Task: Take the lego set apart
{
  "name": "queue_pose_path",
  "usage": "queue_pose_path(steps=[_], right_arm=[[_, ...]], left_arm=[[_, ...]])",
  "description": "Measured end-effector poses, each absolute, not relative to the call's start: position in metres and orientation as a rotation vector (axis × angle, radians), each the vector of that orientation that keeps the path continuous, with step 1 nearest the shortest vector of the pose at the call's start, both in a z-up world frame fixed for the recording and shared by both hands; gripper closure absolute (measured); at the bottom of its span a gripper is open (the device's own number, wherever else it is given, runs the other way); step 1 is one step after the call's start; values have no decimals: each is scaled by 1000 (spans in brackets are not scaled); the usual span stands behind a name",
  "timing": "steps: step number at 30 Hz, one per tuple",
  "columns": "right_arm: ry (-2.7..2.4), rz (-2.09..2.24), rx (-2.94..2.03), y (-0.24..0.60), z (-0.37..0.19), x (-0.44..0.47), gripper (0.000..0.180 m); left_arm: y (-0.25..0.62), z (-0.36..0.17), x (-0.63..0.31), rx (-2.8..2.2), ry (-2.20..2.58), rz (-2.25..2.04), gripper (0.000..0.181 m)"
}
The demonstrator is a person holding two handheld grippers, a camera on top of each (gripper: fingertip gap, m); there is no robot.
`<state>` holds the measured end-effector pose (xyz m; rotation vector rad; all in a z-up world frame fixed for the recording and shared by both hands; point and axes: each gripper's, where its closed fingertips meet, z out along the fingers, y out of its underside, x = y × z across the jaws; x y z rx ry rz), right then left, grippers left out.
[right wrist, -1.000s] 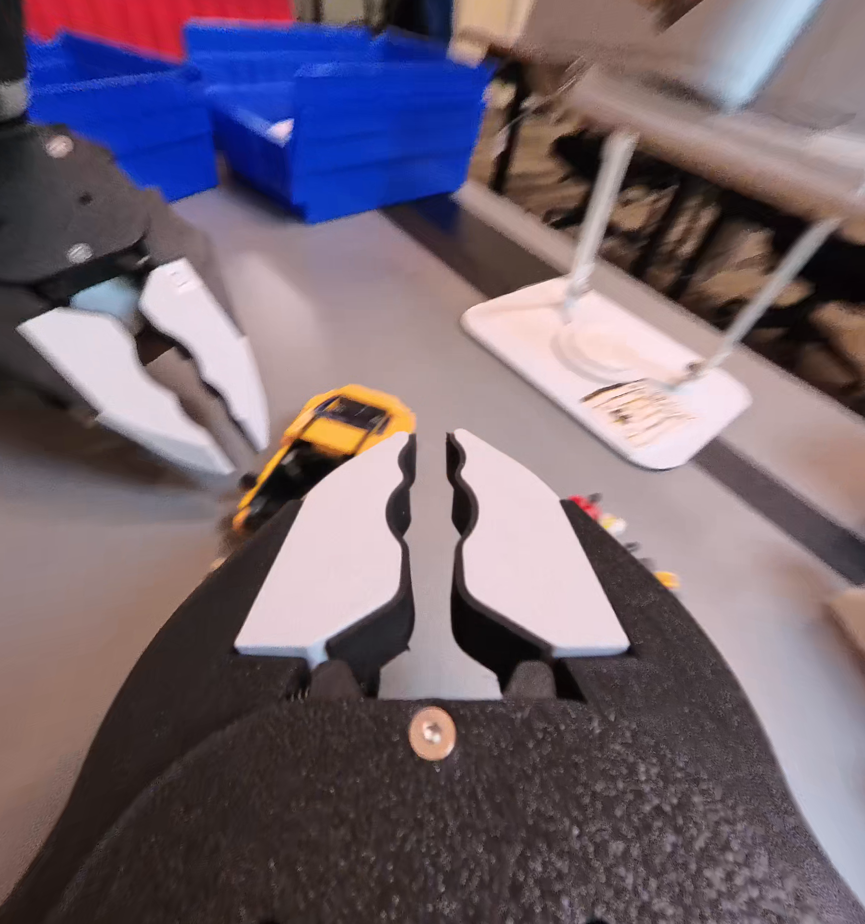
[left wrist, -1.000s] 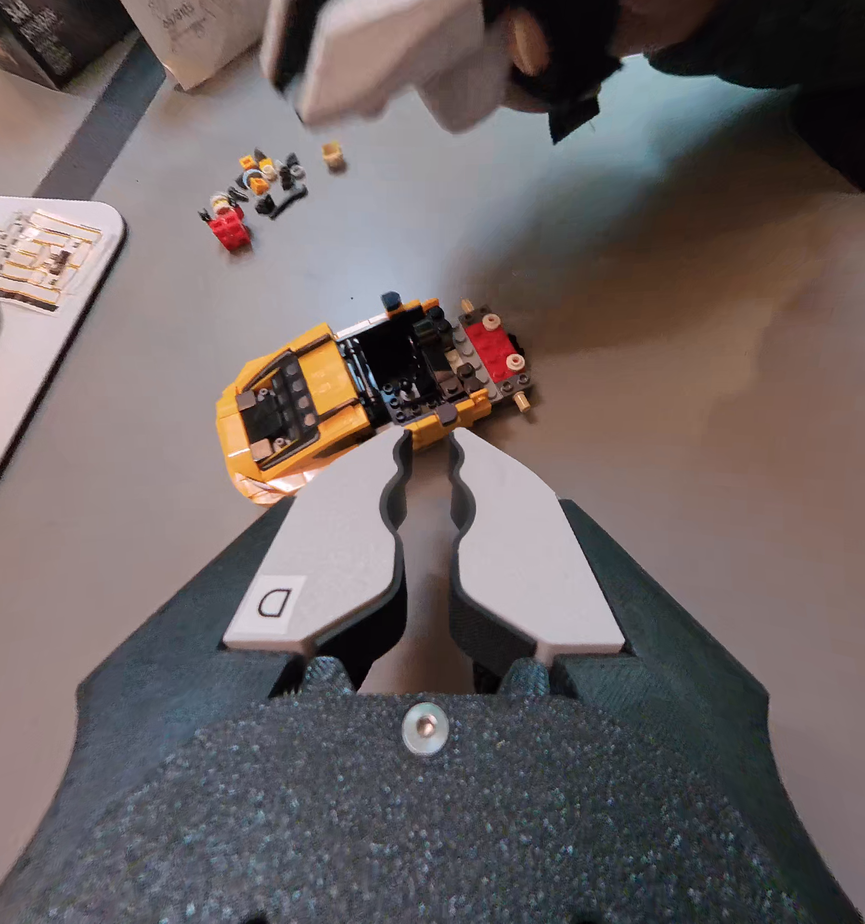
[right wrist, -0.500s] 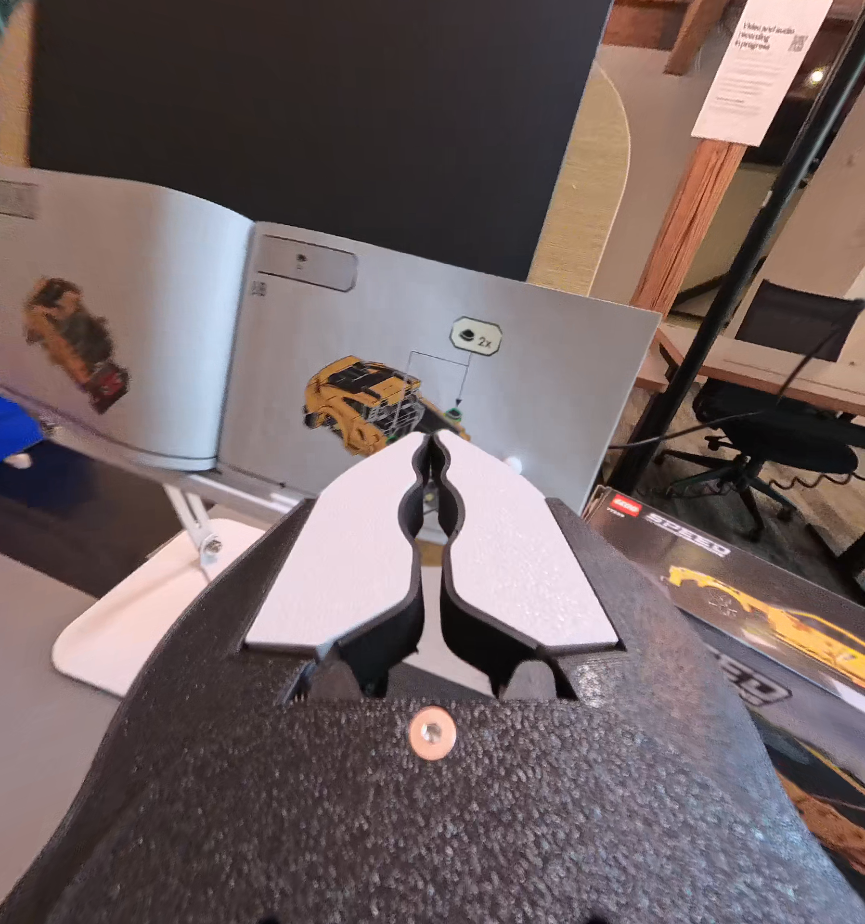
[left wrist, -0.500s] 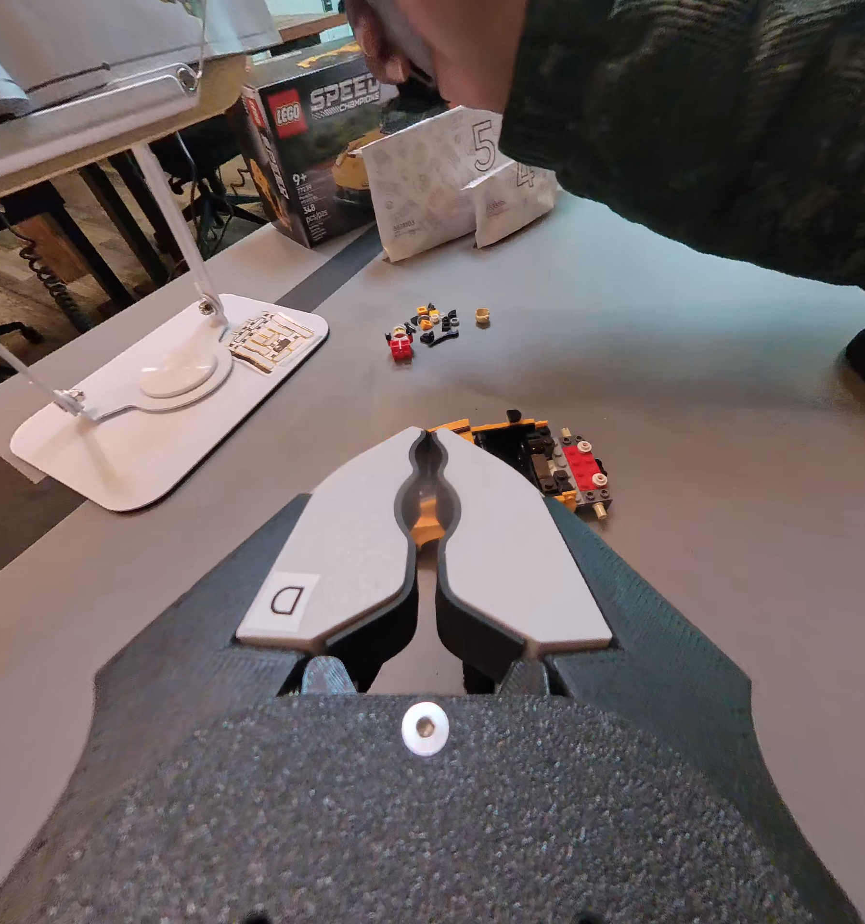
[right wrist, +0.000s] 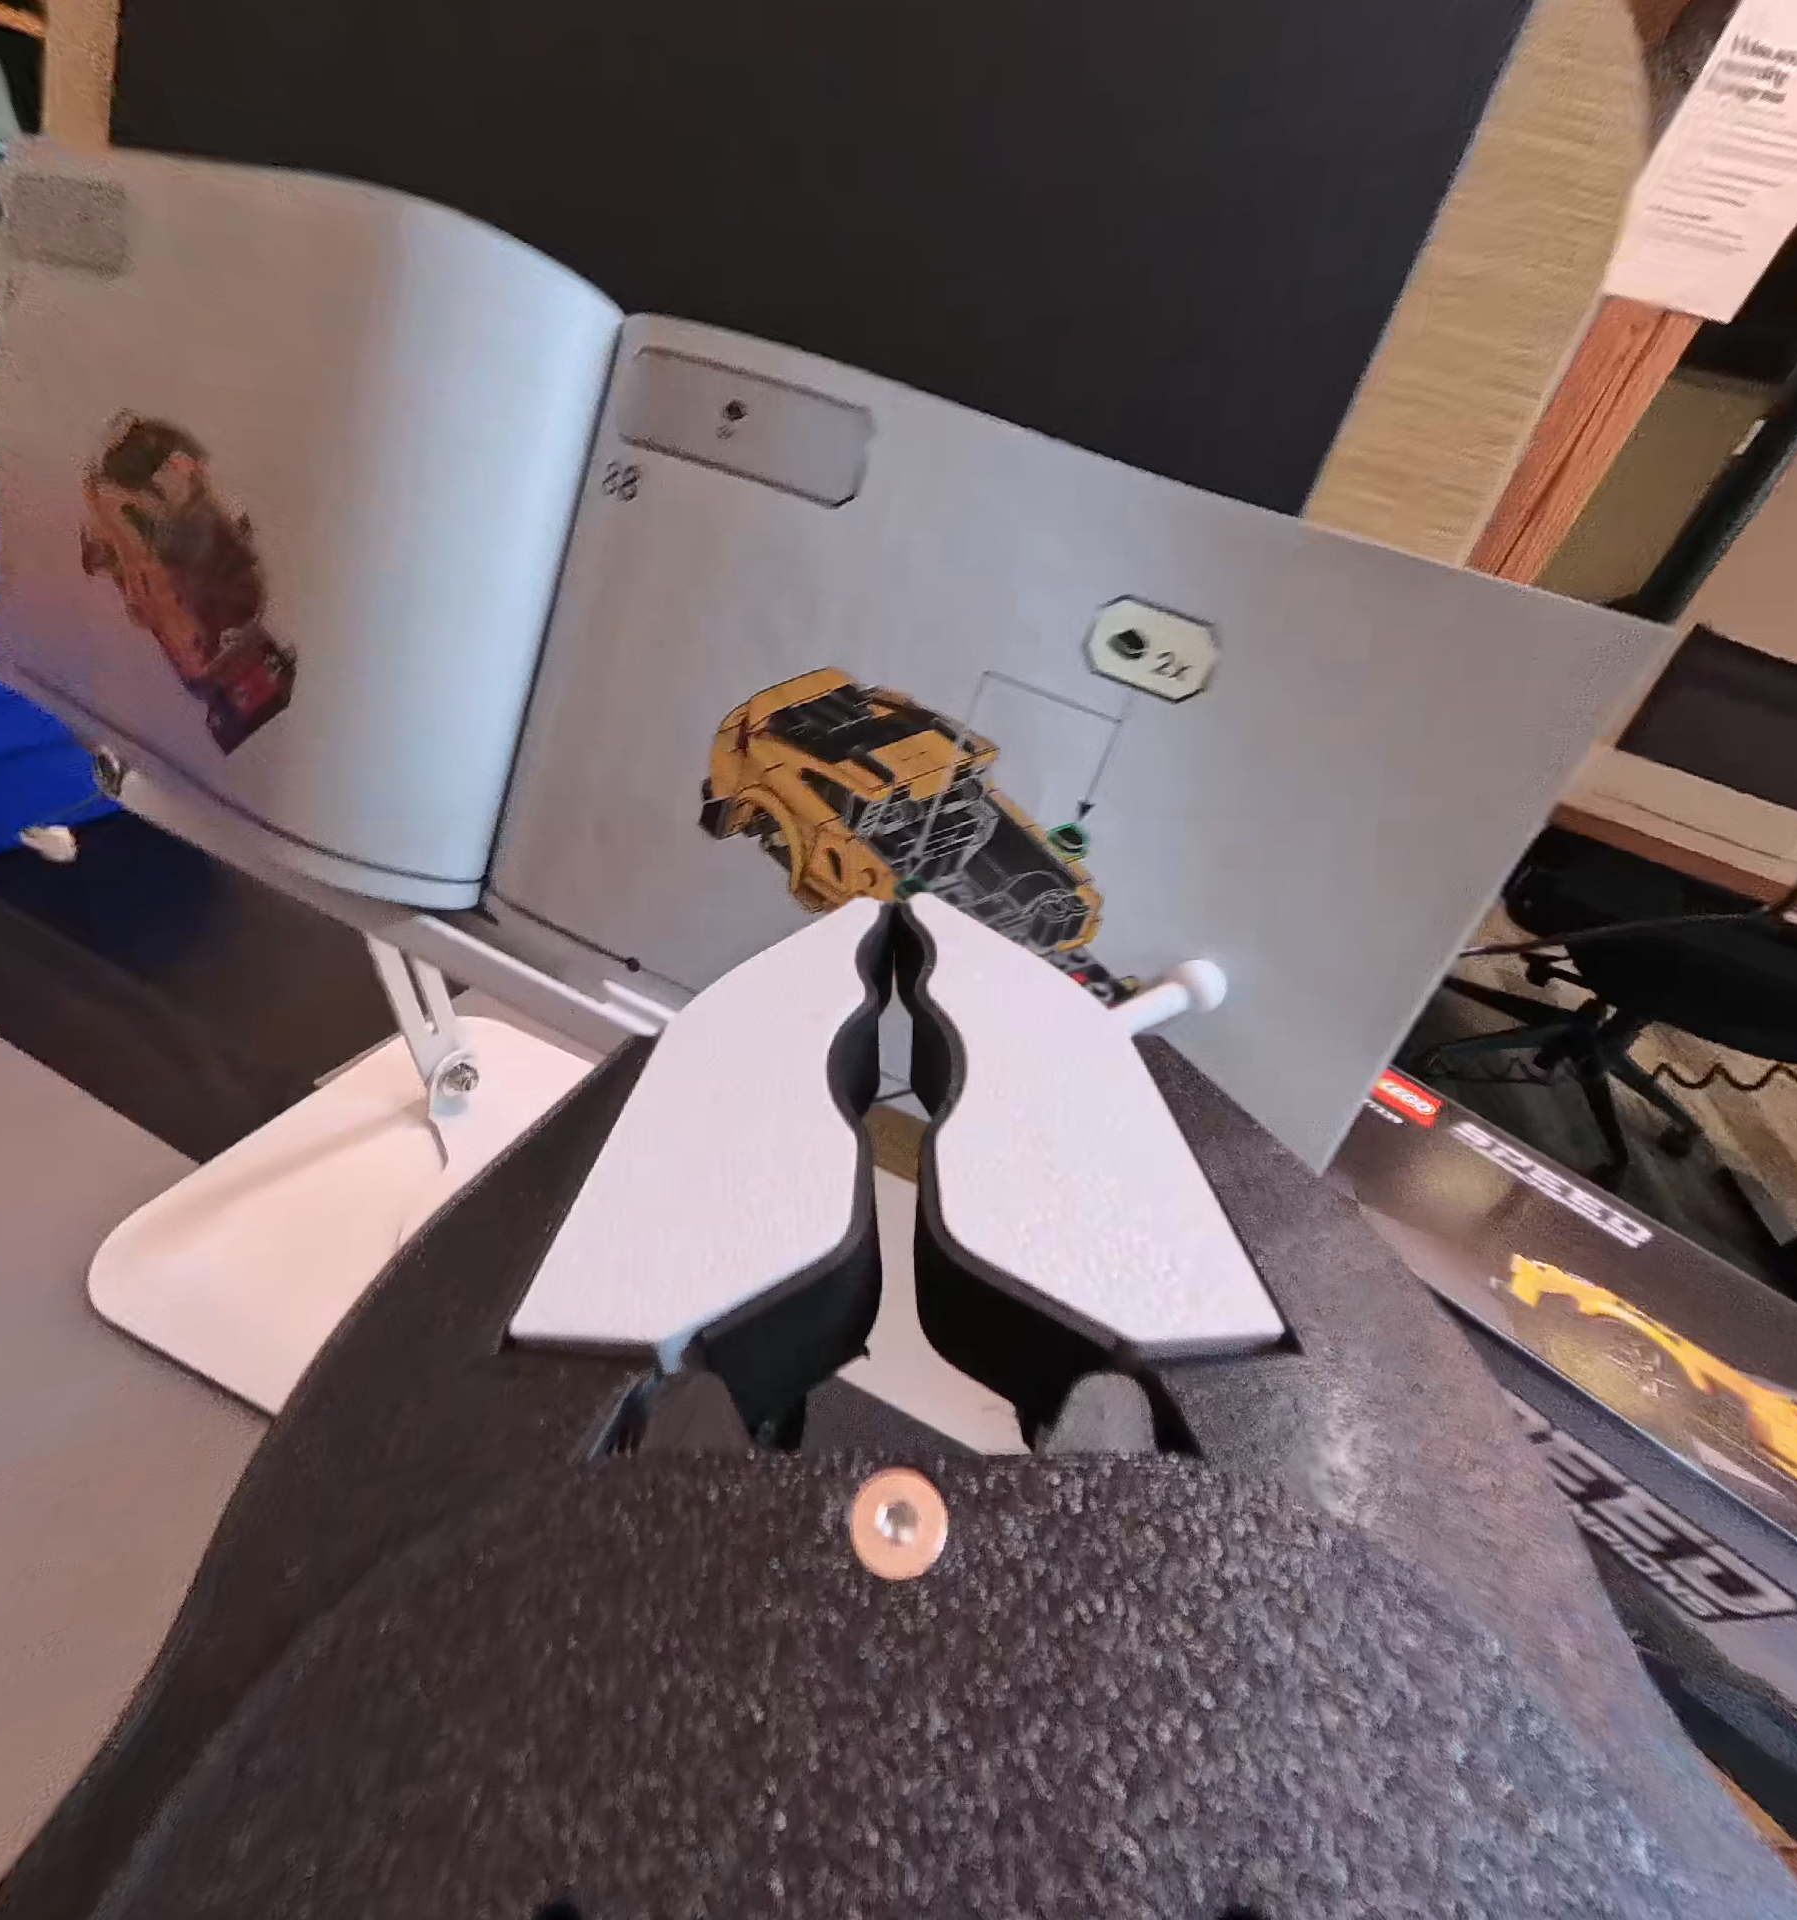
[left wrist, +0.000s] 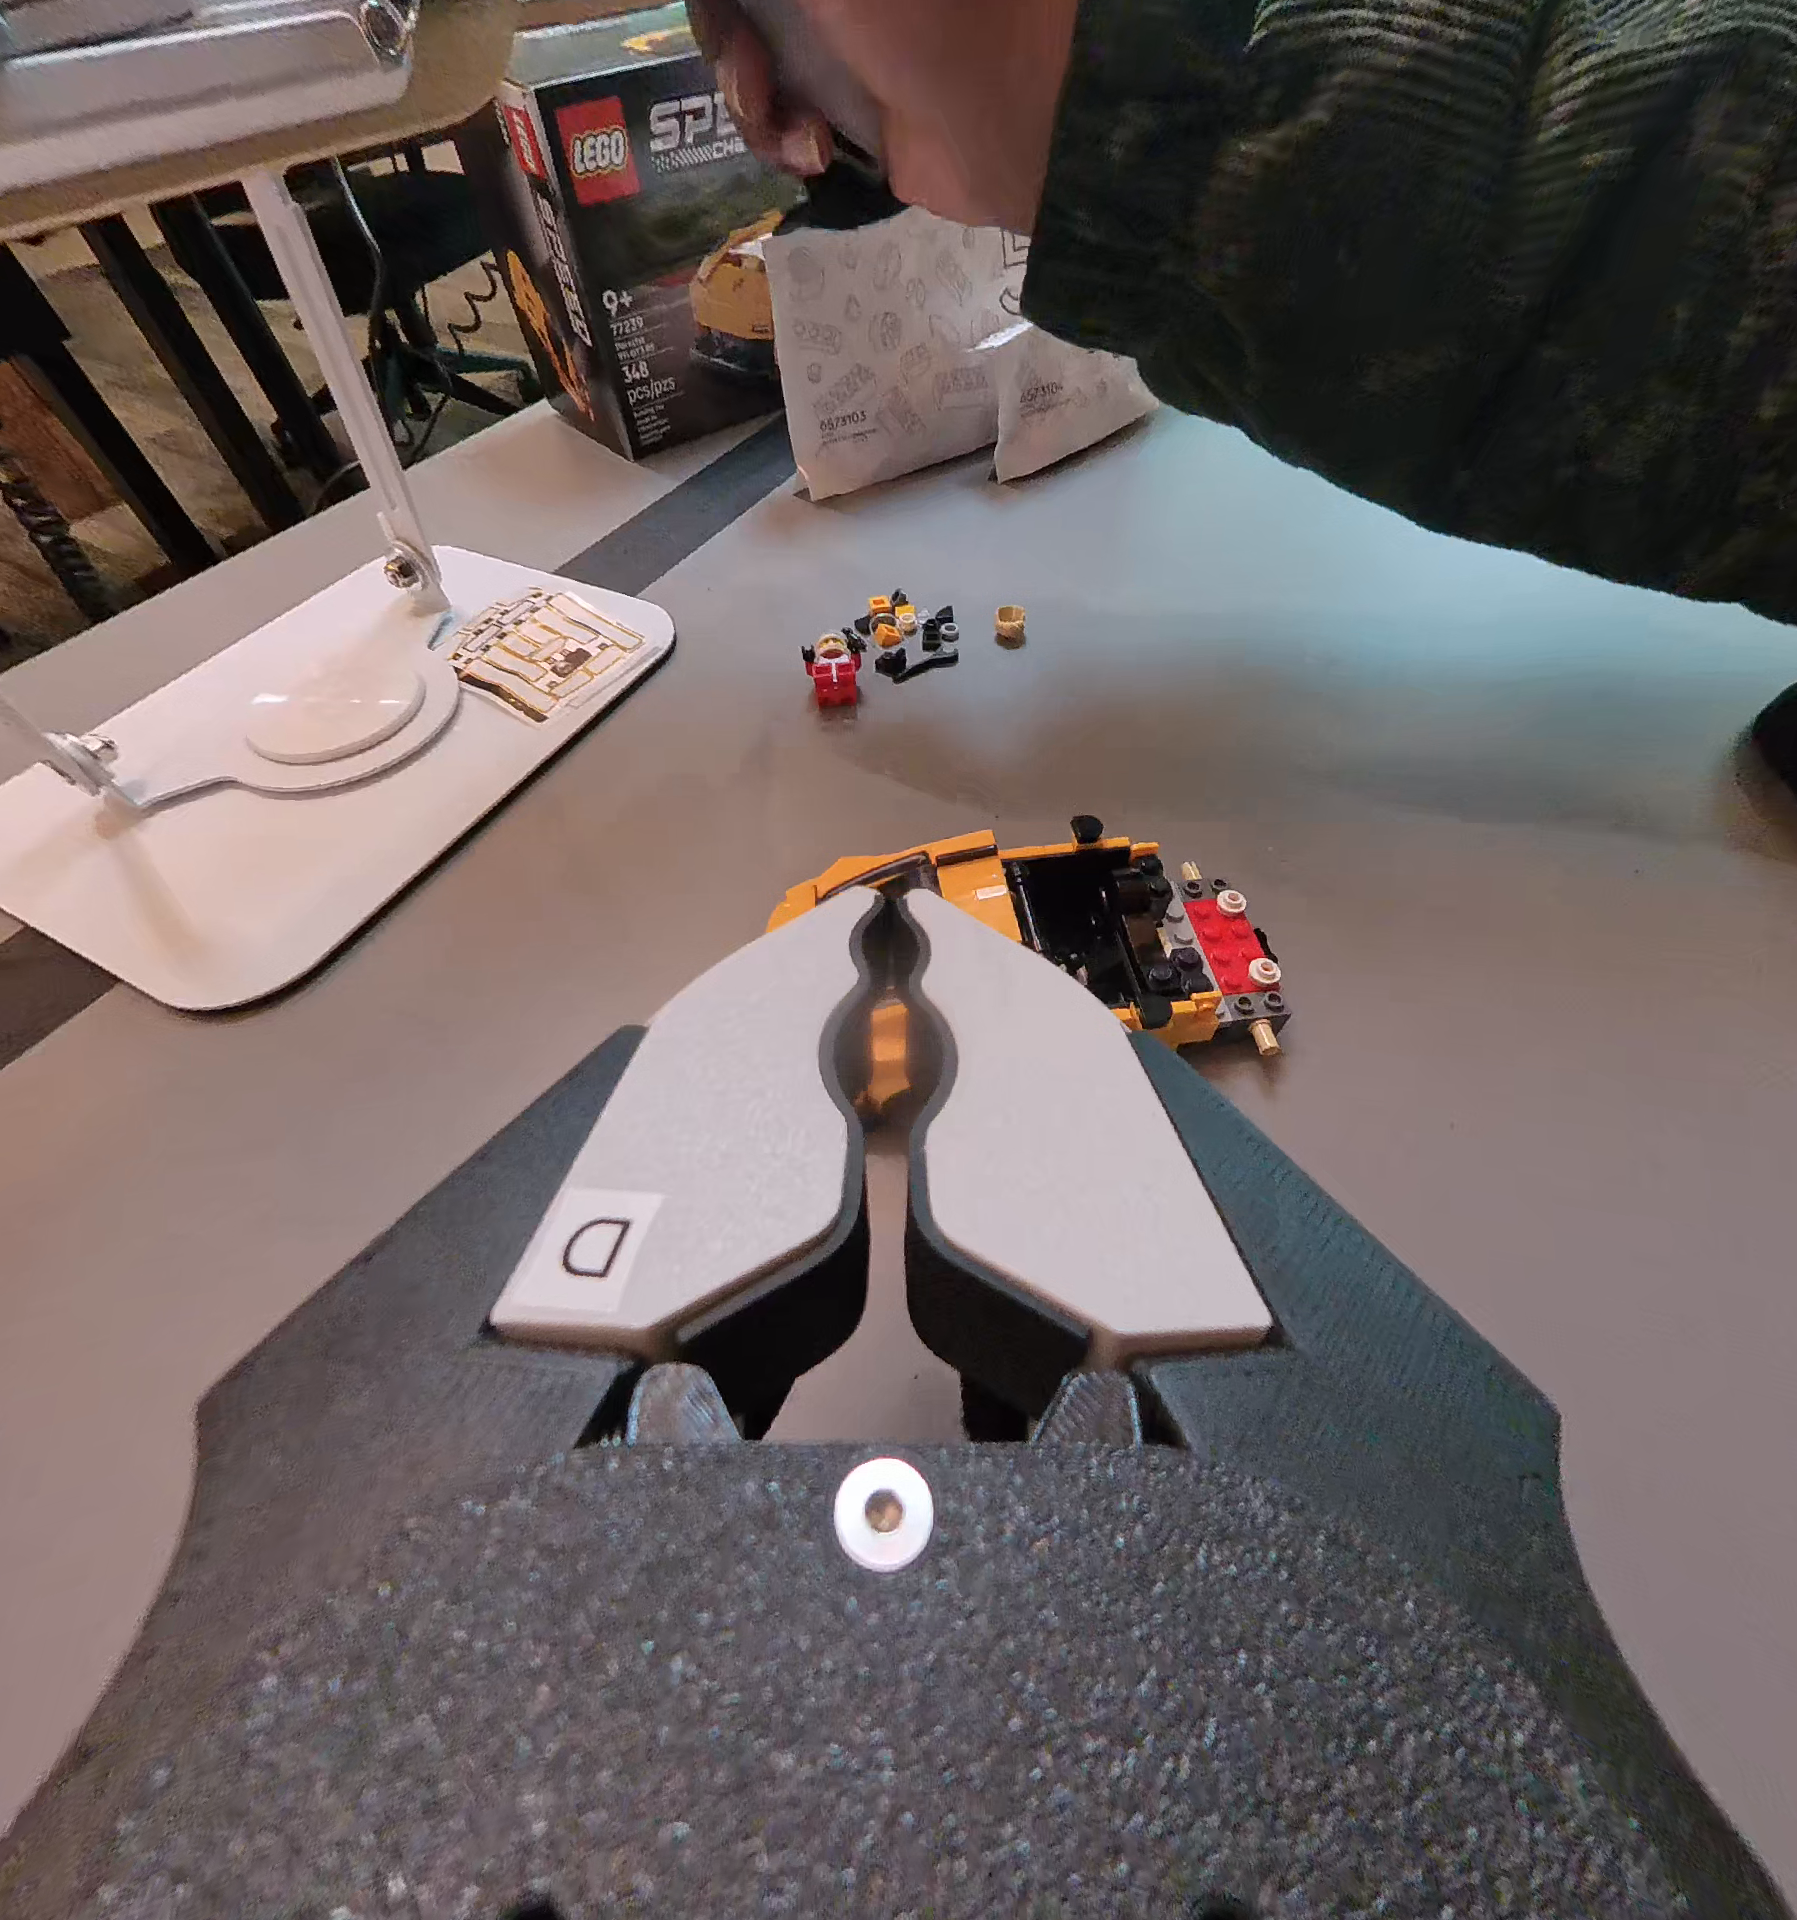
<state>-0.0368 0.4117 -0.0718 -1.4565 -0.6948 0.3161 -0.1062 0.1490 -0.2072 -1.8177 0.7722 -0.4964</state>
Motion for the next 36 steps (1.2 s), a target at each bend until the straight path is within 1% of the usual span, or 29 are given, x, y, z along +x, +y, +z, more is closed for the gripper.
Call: queue_pose_path(steps=[9, 15, 19, 23, 29, 36], right_arm=[[-708, 309, -1459, 409, -76, -44, 180], [-770, 320, -1391, 378, -75, -89, 180], [-707, 308, -1378, 371, -77, -94, 180], [-631, 329, -1355, 355, -77, -87, 180], [-675, 295, -1354, 316, -89, -57, 180], [-671, 283, -1422, 296, -108, -5, 180]], left_arm=[[149, -205, -106, -1809, 769, -493, 181], [160, -192, -120, -1778, 685, -419, 181], [197, -146, -155, -1686, 481, -290, 181], [255, -101, -190, -1587, 318, -156, 181], [327, -85, -195, -1569, 267, -97, 181], [361, -77, -194, -1558, 229, -40, 181]])
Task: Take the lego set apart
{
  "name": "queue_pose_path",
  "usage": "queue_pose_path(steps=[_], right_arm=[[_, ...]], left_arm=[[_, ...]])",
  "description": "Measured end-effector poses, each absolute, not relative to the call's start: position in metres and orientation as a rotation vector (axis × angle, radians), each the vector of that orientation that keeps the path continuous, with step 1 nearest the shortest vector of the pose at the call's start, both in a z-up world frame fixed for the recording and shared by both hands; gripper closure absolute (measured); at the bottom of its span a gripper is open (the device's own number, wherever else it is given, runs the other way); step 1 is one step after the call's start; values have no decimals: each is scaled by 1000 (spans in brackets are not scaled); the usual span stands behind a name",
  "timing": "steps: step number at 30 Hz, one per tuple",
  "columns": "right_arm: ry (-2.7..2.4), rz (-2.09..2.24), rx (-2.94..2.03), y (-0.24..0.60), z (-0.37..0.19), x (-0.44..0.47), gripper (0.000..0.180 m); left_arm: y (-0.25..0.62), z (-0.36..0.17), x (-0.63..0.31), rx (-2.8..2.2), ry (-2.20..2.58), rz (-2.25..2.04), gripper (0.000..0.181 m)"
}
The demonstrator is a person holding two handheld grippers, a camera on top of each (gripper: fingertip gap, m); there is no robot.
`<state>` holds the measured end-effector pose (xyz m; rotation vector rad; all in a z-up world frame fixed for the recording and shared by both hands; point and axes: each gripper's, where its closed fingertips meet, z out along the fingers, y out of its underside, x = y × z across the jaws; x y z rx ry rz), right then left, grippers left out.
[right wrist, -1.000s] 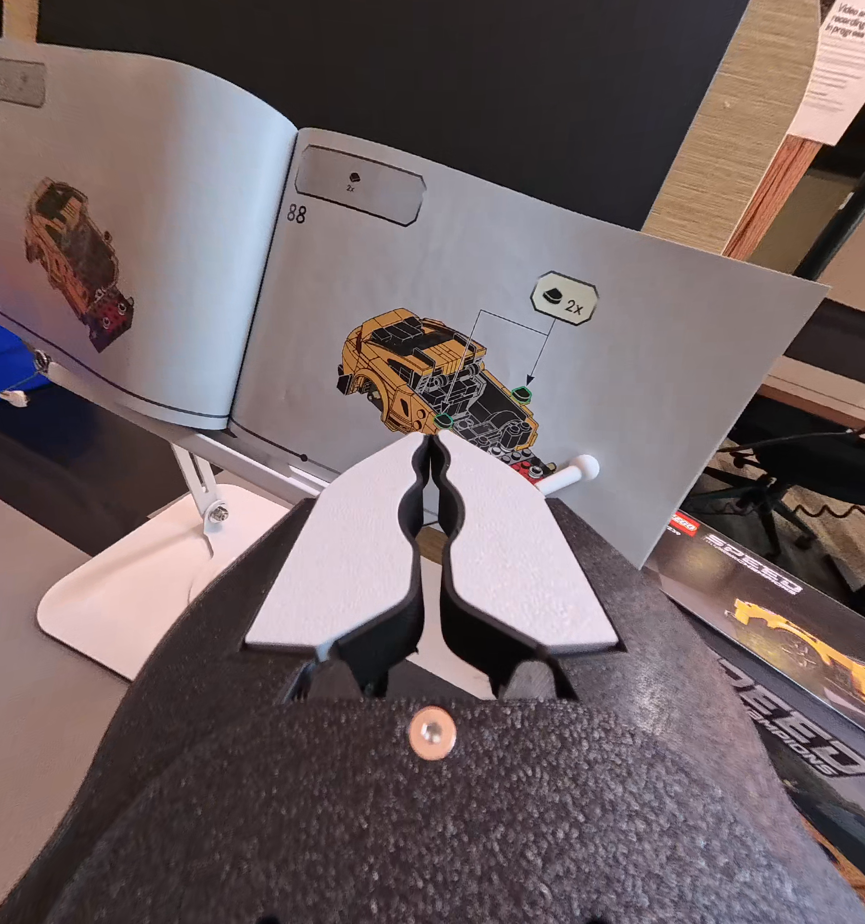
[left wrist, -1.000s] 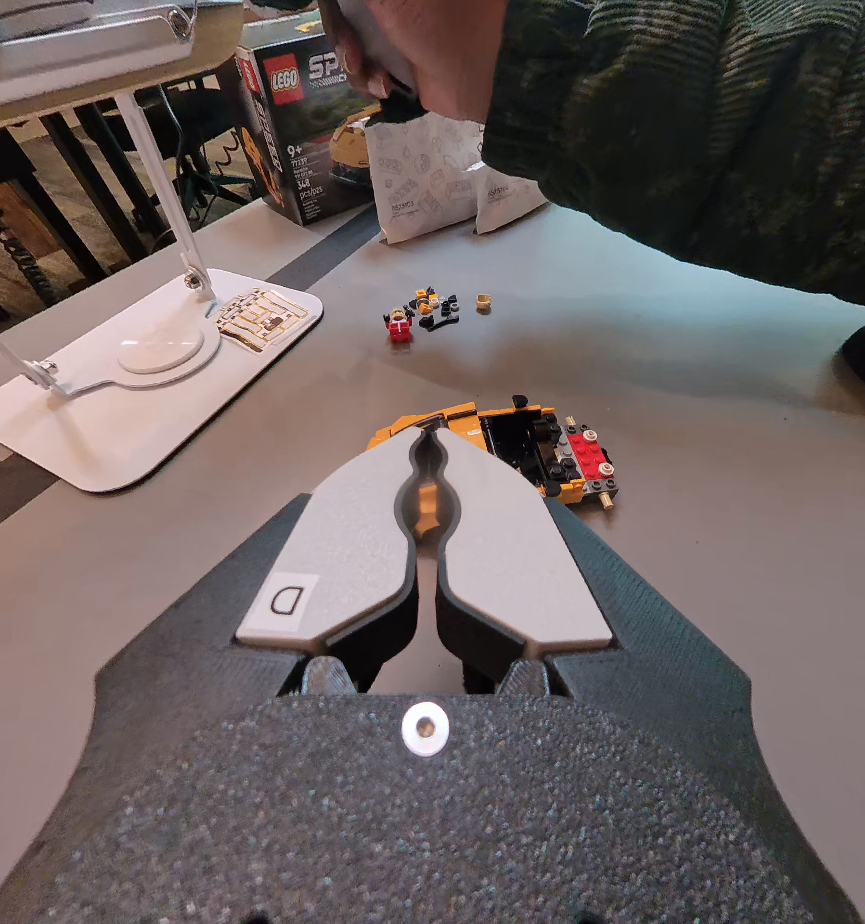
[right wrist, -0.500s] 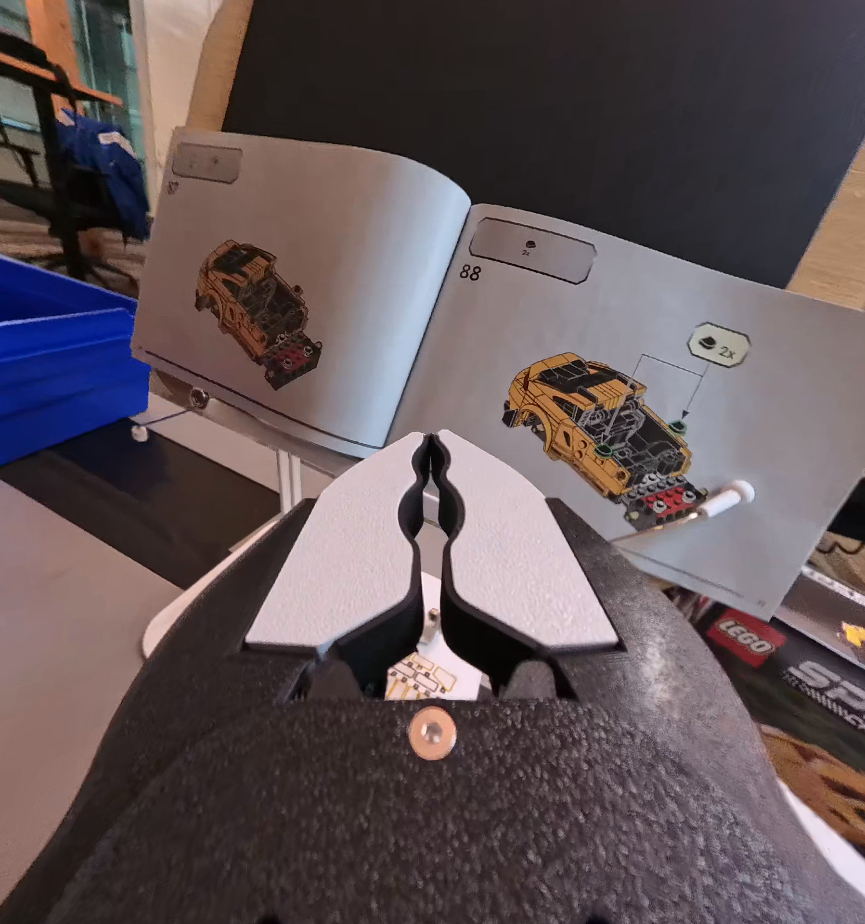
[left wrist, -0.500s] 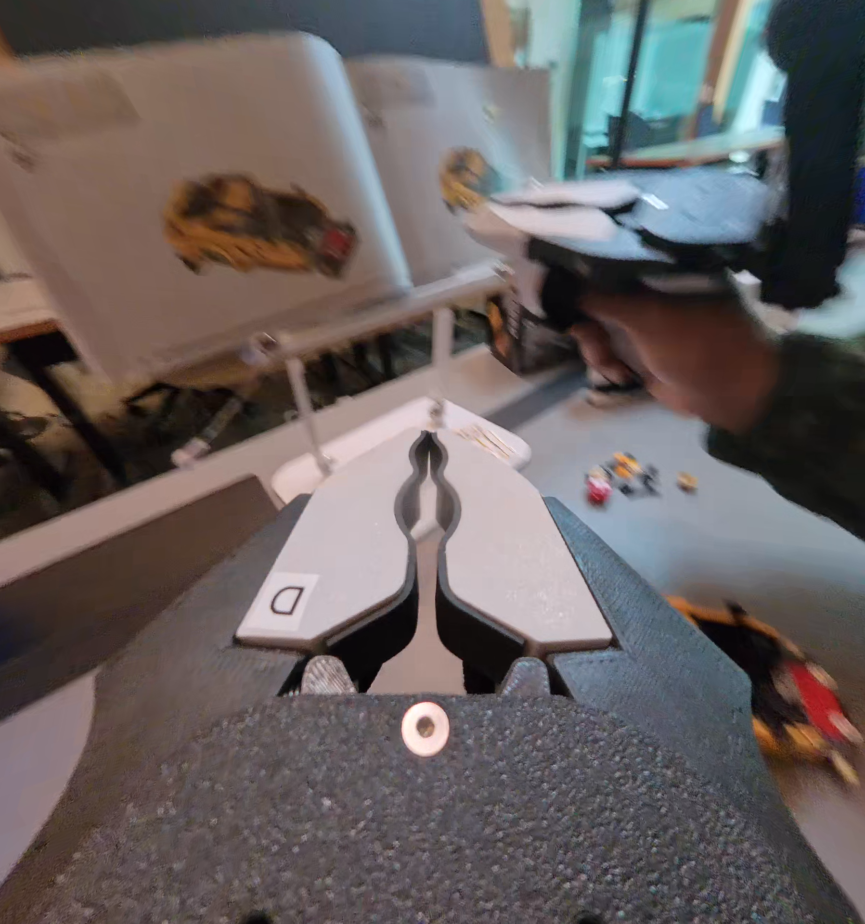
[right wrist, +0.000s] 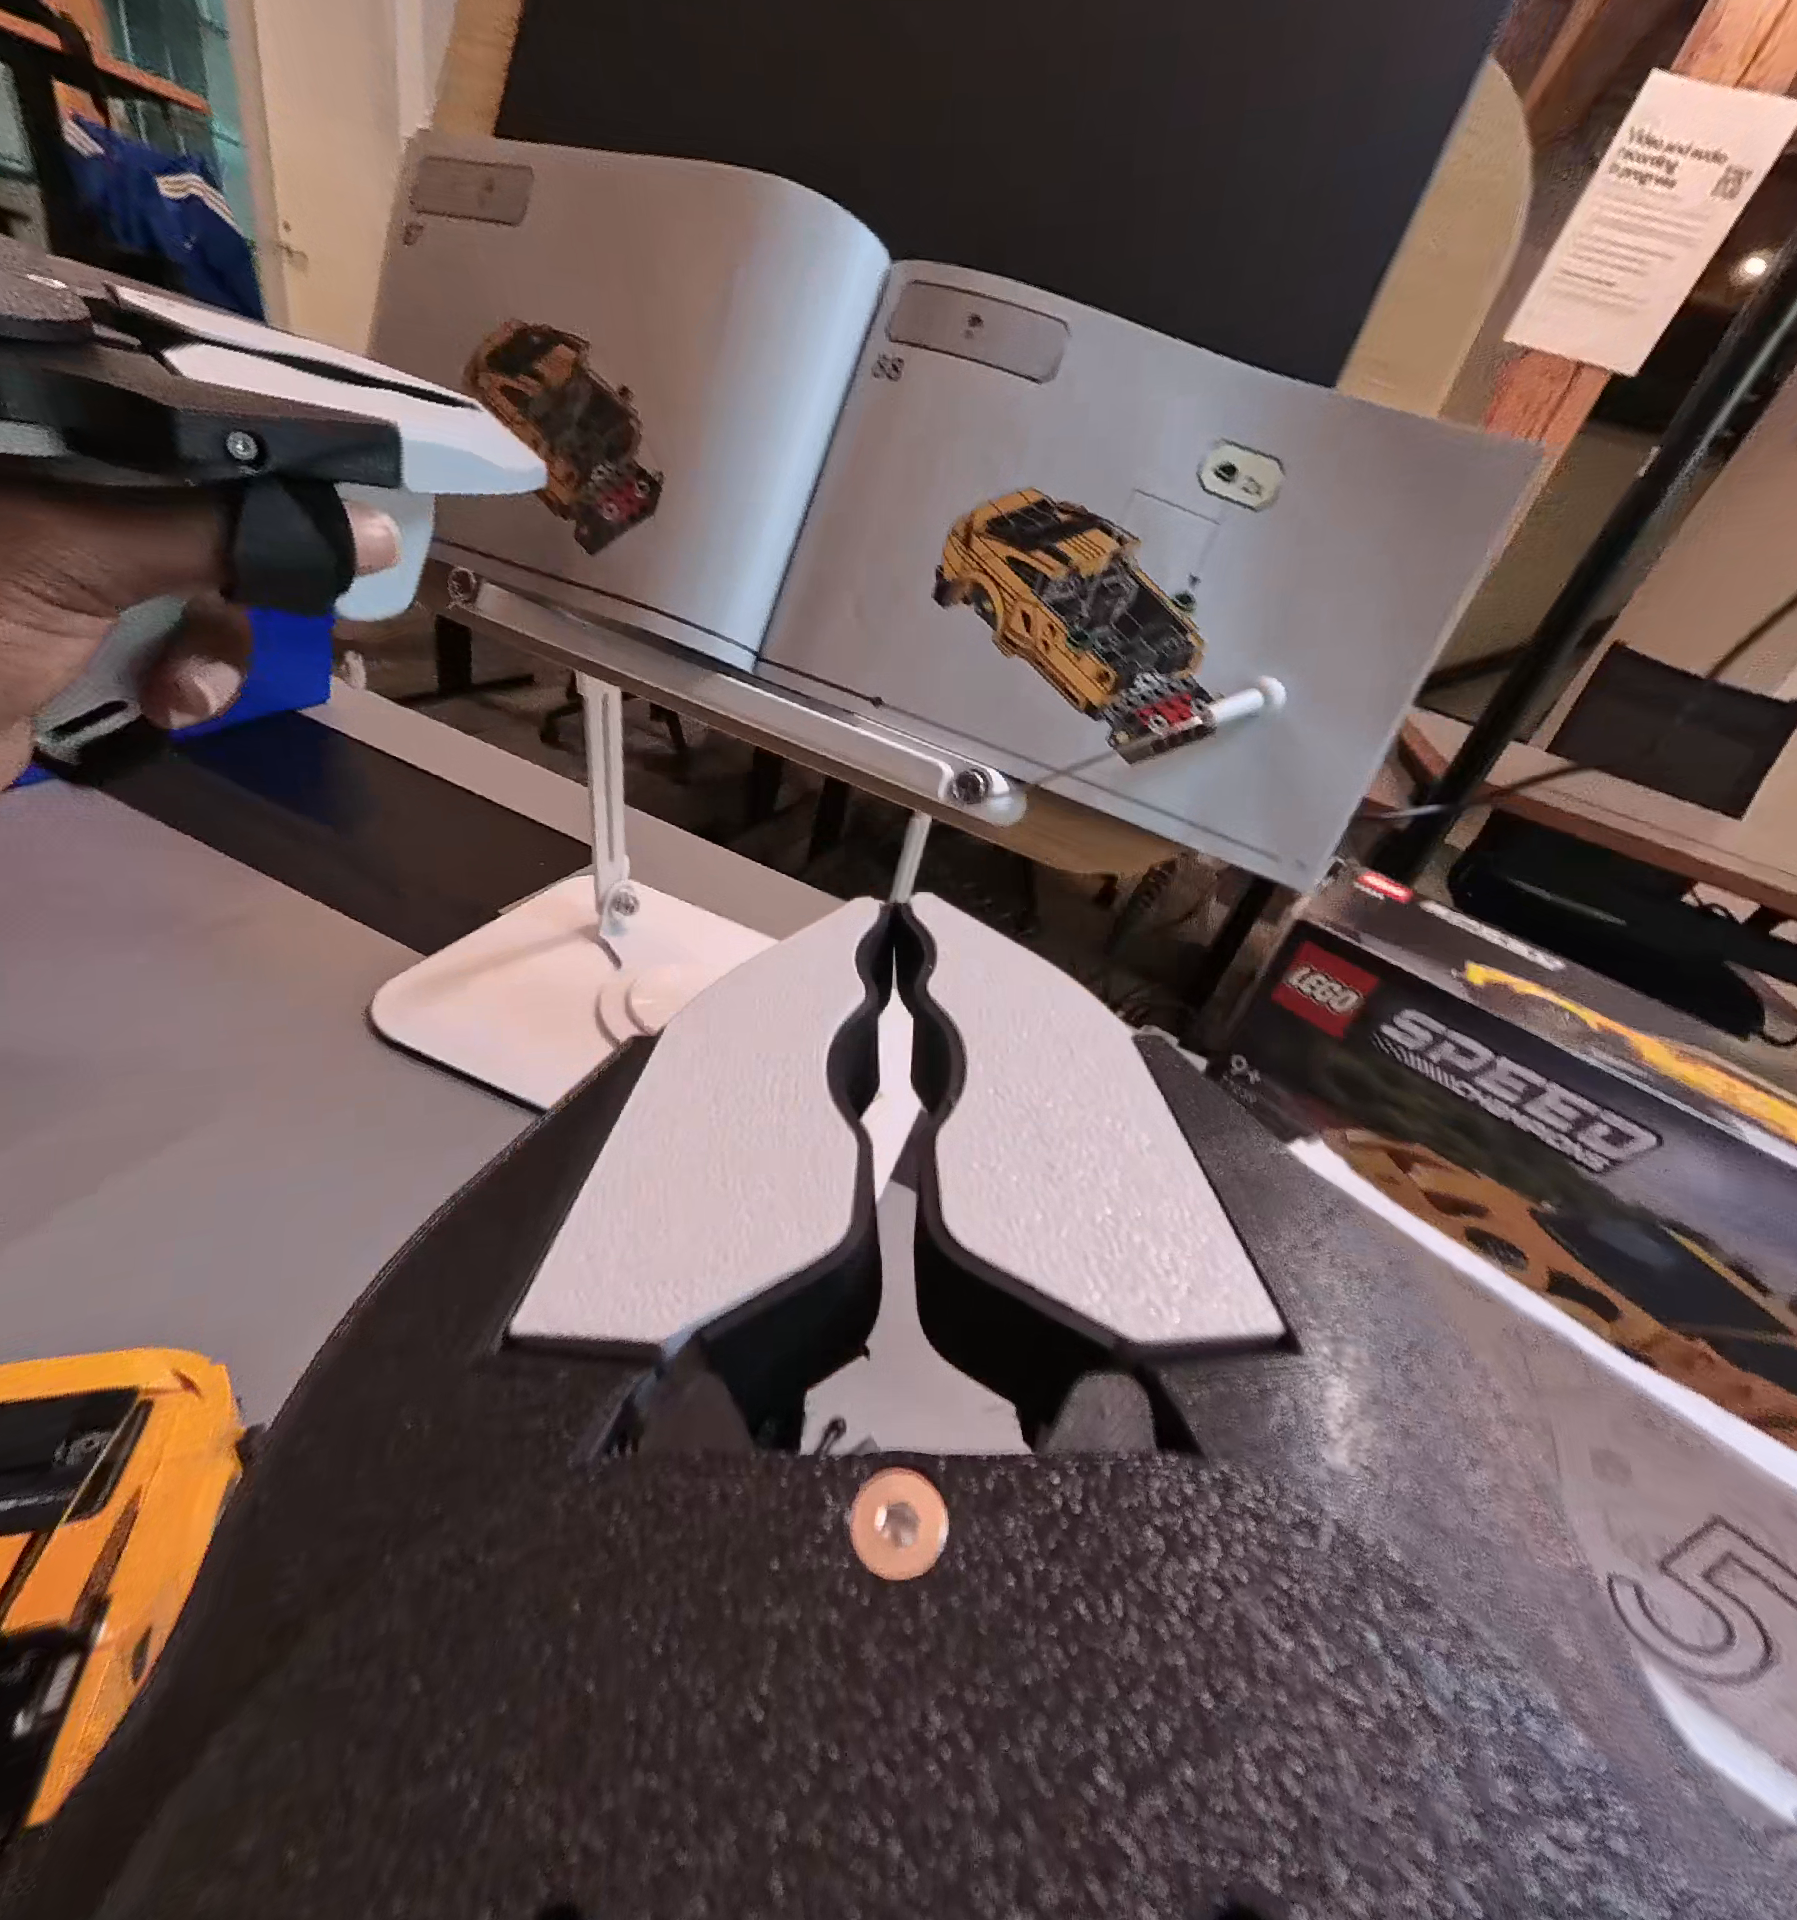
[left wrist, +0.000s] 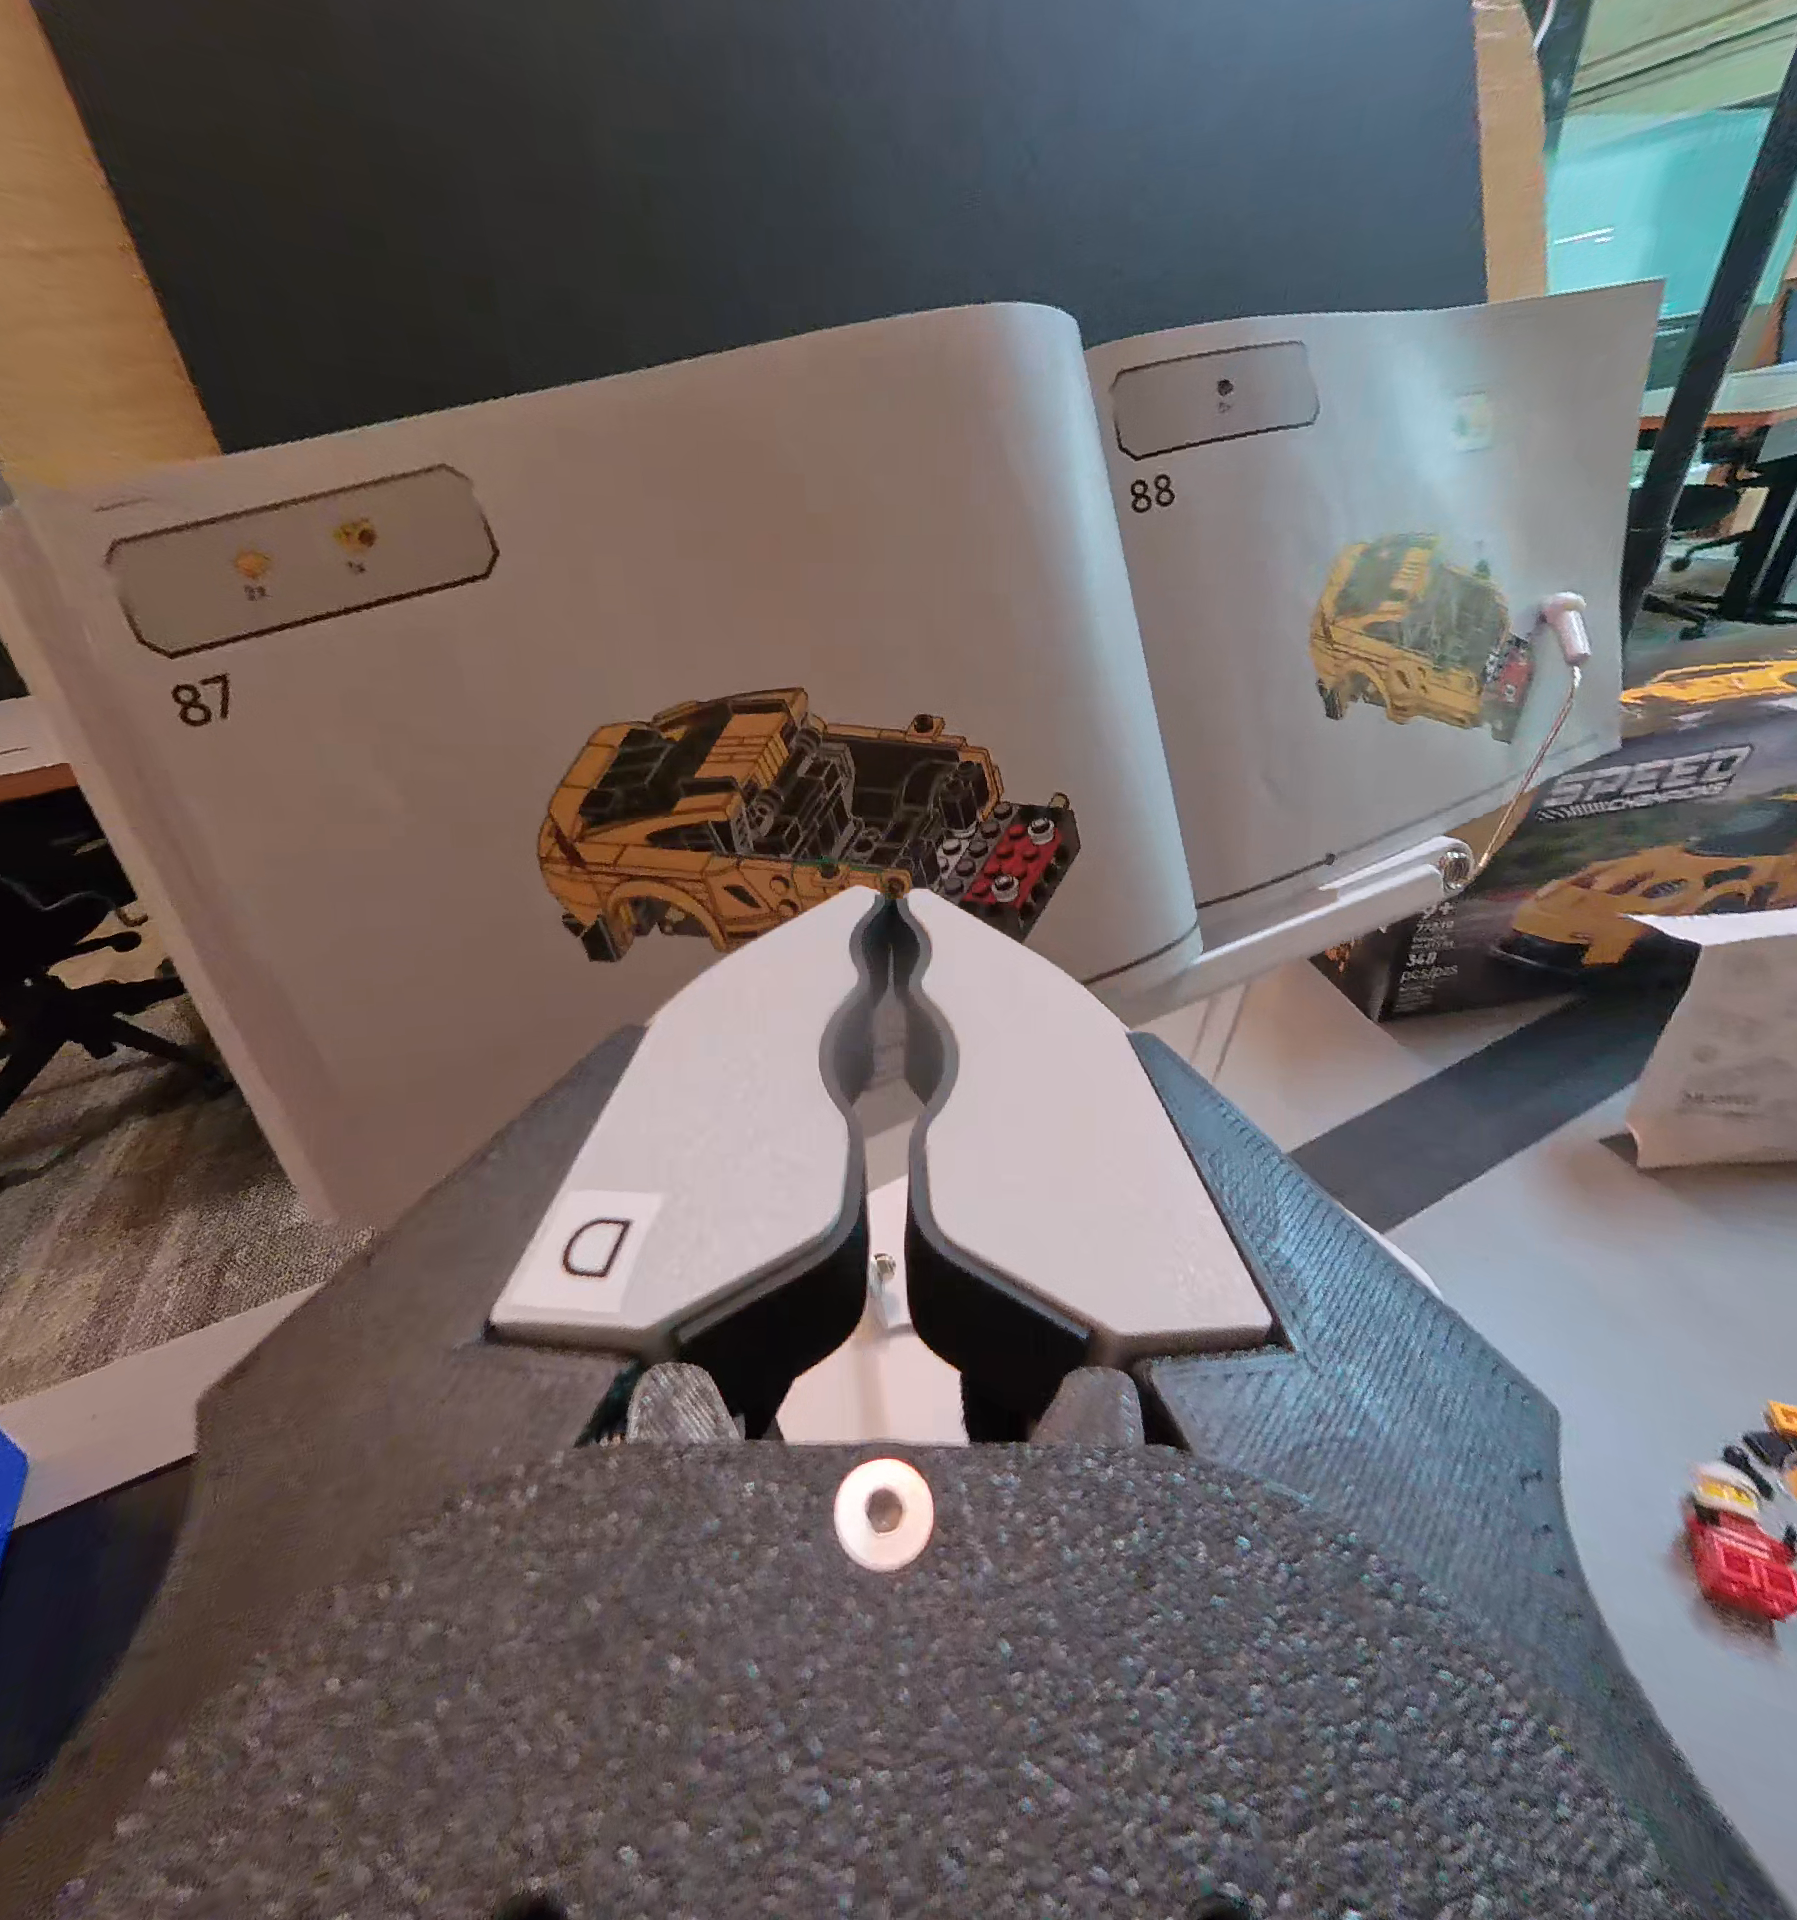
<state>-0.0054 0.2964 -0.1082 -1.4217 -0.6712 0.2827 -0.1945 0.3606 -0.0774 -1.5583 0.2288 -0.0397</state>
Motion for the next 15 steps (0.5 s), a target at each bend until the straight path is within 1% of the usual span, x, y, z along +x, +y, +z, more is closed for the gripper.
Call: queue_pose_path(steps=[6, 15], right_arm=[[-606, 315, -1454, 301, -117, 8, 180], [-597, 332, -1457, 302, -120, 9, 180]], left_arm=[[362, -72, -197, -1531, 202, -11, 181], [364, -77, -204, -1553, 186, 10, 181]])
